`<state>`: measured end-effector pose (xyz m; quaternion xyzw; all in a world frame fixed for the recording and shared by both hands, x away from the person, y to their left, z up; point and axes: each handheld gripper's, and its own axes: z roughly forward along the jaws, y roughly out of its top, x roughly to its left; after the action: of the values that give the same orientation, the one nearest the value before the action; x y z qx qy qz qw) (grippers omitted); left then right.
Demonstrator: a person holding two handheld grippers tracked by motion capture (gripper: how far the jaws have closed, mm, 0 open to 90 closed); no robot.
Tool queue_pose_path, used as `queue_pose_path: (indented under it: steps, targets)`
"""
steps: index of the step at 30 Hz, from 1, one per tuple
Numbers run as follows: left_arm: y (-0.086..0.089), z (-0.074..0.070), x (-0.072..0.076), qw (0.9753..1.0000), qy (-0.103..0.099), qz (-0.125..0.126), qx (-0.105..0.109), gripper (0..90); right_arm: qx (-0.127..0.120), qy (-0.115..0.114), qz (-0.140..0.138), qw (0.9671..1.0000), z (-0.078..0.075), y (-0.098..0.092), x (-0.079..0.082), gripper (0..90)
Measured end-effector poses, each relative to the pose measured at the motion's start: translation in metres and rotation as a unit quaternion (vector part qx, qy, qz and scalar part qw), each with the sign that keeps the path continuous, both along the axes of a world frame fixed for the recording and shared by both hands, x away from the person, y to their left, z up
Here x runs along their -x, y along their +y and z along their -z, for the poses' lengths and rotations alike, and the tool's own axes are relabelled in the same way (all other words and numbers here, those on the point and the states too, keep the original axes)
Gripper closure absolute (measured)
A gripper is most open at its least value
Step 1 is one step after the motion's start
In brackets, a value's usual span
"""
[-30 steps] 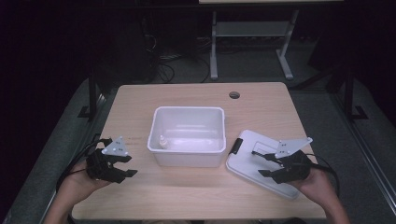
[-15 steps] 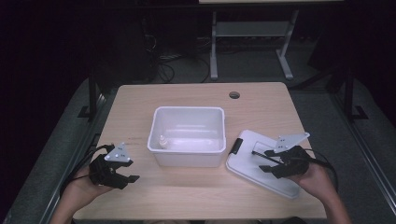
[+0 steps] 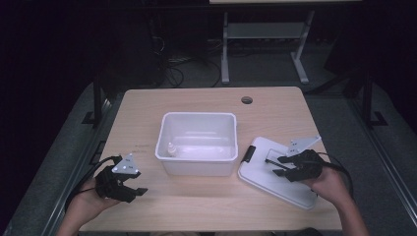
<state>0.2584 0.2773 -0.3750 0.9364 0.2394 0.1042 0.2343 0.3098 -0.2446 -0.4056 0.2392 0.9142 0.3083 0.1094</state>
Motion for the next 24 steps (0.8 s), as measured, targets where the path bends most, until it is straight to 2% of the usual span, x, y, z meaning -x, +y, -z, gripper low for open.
queue_pose_path:
  steps: [10,15,24]
  targets:
    - [0.001,0.012,0.000,1.0000,0.006,0.001,0.000,38.6,0.010,0.004,0.004,0.9999,0.007,0.000,-0.005,63.0]
    - [0.001,0.022,0.002,1.0000,0.007,-0.002,-0.004,38.2,0.029,0.007,0.004,0.9996,0.011,0.002,-0.008,69.7]
    - [-0.001,0.026,0.001,1.0000,0.005,-0.001,-0.001,37.6,0.039,0.002,0.006,0.9992,0.013,0.000,-0.010,79.4]
